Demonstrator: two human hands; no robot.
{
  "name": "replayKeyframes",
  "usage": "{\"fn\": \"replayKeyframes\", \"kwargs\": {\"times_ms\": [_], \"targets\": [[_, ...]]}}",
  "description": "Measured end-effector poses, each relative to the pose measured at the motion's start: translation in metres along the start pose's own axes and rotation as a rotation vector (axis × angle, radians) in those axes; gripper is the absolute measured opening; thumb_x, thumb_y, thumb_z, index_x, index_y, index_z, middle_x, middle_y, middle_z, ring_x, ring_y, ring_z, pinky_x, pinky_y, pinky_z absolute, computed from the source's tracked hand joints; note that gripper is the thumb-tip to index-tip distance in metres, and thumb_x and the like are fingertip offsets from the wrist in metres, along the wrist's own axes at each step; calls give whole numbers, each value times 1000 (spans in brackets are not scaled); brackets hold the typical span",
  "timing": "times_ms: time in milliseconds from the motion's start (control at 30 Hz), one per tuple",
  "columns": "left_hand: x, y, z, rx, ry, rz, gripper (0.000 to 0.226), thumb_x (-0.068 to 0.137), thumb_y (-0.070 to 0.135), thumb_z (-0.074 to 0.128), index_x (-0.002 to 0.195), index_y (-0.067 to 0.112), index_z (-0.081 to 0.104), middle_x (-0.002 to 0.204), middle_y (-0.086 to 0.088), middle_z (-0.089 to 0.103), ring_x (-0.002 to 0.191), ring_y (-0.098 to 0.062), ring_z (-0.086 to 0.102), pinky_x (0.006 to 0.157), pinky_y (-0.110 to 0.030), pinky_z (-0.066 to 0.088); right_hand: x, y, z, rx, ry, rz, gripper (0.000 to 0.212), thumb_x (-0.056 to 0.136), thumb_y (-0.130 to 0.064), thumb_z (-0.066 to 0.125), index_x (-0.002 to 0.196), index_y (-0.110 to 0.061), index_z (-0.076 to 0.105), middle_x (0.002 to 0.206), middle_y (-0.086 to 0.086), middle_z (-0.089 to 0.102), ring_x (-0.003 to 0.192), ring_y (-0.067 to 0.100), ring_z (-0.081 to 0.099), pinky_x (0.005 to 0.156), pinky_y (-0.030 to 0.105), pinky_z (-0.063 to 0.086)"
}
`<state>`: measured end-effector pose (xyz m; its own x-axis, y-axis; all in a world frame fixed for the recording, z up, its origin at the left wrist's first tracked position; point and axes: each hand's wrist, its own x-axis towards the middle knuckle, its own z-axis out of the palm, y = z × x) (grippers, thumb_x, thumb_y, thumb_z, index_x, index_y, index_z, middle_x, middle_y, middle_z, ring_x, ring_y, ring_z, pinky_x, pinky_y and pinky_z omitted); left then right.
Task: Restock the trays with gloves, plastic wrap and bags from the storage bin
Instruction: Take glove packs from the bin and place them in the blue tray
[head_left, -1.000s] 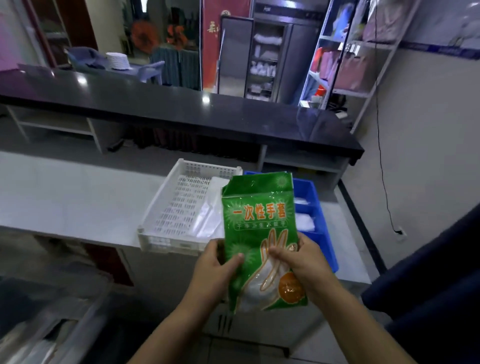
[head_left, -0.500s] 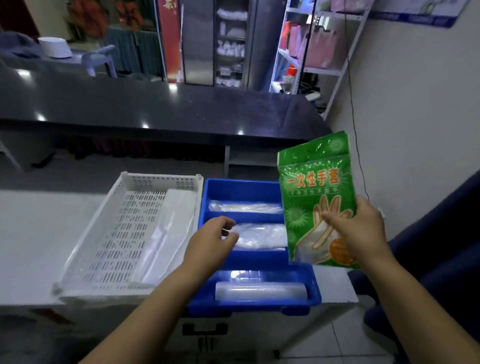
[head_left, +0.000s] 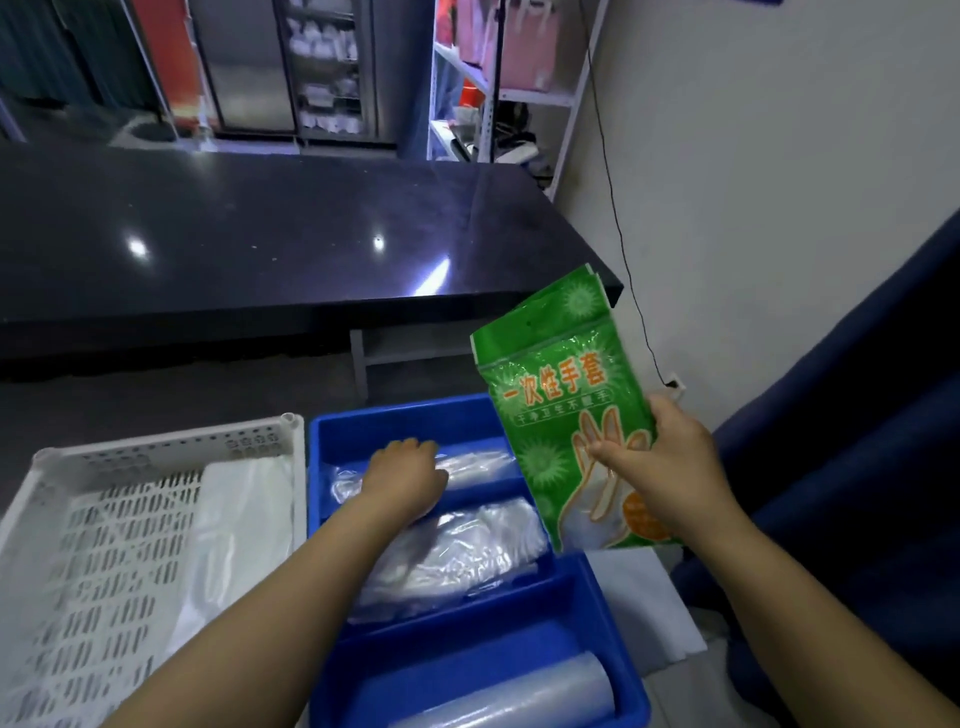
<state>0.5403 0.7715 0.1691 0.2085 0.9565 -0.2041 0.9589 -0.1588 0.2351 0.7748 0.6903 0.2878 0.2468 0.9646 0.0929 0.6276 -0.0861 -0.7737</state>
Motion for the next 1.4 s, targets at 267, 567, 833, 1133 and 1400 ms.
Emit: {"fn": "replayKeyframes", "kwargs": {"times_ms": [267,567,833,1133,1400], "targets": [[23,-9,9,-122,-128,-186,42,76,41,64,113,22,57,117,-7,60,109,-28,49,72,-32,36,44,4,15,34,-96,-35,28,67,-21,79,86,-25,59,80,-6,71,70,8,68,66,43,59],[-4,0,-4,-228,197,-180,6,77,25,59,78,20,57,86,-5,67,86,-29,61,57,-29,32,100,-21,34,4,-181,-274,28,67,-33,76,85,-25,56,76,-7,69,71,12,66,65,45,57],[-58,18,-12,193,497,99,31,39,17,83,59,17,59,49,-1,54,41,-21,52,38,-25,36,112,-55,77,-237,-233,-768,35,73,-50,69,82,-24,48,64,-2,64,57,23,58,48,32,40],[-99,23,1,168,681,210,12,62,5,62,65,17,59,58,-1,56,48,-19,50,45,-28,39,119,-54,131,-735,-703,-803,31,73,-42,68,84,-33,41,80,-6,61,69,20,52,53,29,30],[-113,25,1,143,665,168,22,53,3,69,60,18,55,54,1,51,46,-17,44,45,-27,32,124,-42,164,-771,-718,-827,54,71,-44,73,115,-25,47,107,1,60,92,22,53,69,31,37]]}}
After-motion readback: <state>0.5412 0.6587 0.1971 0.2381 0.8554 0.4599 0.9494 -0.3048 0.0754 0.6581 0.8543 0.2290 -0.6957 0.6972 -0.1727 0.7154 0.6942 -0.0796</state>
